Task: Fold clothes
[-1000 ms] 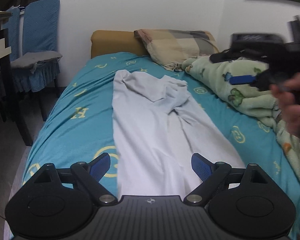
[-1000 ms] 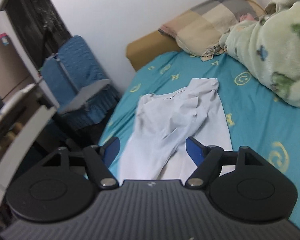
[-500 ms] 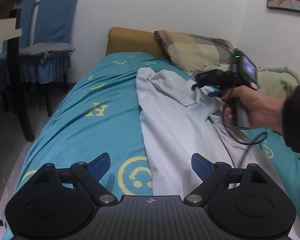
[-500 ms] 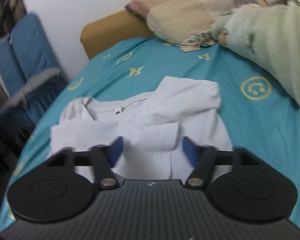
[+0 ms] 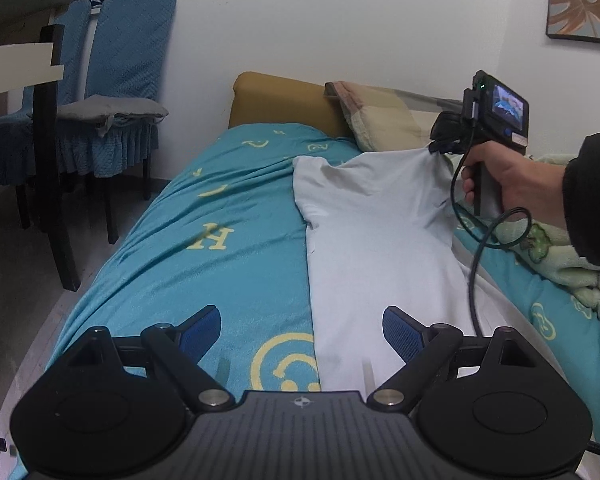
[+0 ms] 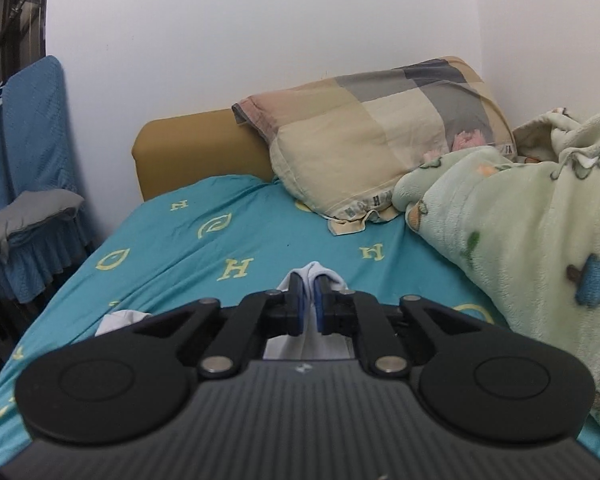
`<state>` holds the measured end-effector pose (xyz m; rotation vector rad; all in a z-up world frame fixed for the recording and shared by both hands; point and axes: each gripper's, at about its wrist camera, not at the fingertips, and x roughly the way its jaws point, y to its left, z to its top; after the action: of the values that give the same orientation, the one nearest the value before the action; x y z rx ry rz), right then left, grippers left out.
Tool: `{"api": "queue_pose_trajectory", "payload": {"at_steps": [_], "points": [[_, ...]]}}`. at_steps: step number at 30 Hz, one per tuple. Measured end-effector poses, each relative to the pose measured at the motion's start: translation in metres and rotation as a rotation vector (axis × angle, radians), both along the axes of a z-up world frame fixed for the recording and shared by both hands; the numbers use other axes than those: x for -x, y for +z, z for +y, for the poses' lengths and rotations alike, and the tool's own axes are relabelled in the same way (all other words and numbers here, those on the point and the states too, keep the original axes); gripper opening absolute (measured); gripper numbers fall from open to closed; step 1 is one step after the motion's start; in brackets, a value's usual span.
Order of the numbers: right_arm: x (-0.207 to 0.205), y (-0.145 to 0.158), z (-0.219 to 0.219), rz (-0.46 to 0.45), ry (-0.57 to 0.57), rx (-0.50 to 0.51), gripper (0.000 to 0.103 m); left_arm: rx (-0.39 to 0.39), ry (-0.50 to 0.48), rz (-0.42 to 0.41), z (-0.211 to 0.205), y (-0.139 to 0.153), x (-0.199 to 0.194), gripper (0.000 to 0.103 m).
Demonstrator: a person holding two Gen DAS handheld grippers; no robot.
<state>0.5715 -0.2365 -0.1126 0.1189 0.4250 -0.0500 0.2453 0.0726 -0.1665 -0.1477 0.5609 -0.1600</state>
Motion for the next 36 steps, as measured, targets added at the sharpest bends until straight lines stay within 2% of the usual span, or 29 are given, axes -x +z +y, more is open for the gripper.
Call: {"api": "queue_pose_trajectory", "payload": {"at_steps": [1, 3, 5, 6, 9, 12, 15, 17, 19, 22, 26, 28, 30, 31, 32, 36], "points": [[0.003, 0.002, -0.002, 0.017, 0.007, -0.021, 0.014, 0.003, -0.001, 0.002, 0.0, 0.001, 0.0, 0.09], [0.012, 0.003, -0.006, 0.06, 0.022, -0.071, 0.033, 0.009, -0.004, 0.007, 0.001, 0.002, 0.001, 0.09], [0.034, 0.005, -0.01, 0.081, 0.033, -0.129, 0.077, 0.015, -0.007, 0.012, 0.002, 0.003, 0.002, 0.09], [0.051, 0.004, -0.011, 0.092, 0.034, -0.16, 0.083, 0.018, -0.008, 0.015, 0.002, 0.003, 0.003, 0.09], [0.106, 0.001, -0.014, 0.159, 0.053, -0.256, 0.083, 0.029, -0.012, 0.022, 0.004, 0.006, 0.005, 0.09], [0.187, -0.001, -0.017, 0.223, 0.078, -0.33, 0.083, 0.037, -0.016, 0.018, 0.006, 0.011, 0.014, 0.09], [0.274, 0.001, -0.024, 0.286, 0.075, -0.323, 0.083, 0.065, -0.019, 0.046, 0.006, 0.015, 0.022, 0.09], [0.327, 0.001, -0.026, 0.382, 0.04, -0.309, 0.084, 0.088, -0.018, 0.07, 0.007, 0.017, 0.028, 0.089], [0.372, 0.003, -0.037, 0.451, 0.017, -0.397, 0.085, 0.115, -0.017, 0.125, 0.007, 0.017, 0.034, 0.089], [0.423, 0.003, -0.05, 0.446, 0.043, -0.541, 0.083, 0.218, 0.005, 0.244, 0.015, 0.015, 0.047, 0.085], [0.452, -0.017, -0.059, 0.494, 0.004, -0.644, 0.083, 0.308, 0.056, 0.341, 0.028, 0.018, 0.073, 0.085], [0.455, -0.028, -0.065, 0.546, -0.027, -0.668, 0.076, 0.351, 0.07, 0.379, 0.032, 0.018, 0.084, 0.085], [0.455, -0.039, -0.069, 0.586, -0.033, -0.698, 0.074, 0.386, 0.092, 0.422, 0.035, 0.017, 0.095, 0.083], [0.455, -0.045, -0.07, 0.606, -0.036, -0.708, 0.068, 0.389, 0.116, 0.45, 0.036, 0.015, 0.101, 0.079], [0.455, -0.05, -0.071, 0.626, -0.047, -0.706, 0.066, 0.395, 0.139, 0.476, 0.036, 0.014, 0.107, 0.075], [0.457, -0.063, -0.077, 0.657, -0.127, -0.669, 0.066, 0.437, 0.18, 0.528, 0.035, 0.006, 0.127, 0.073]]}}
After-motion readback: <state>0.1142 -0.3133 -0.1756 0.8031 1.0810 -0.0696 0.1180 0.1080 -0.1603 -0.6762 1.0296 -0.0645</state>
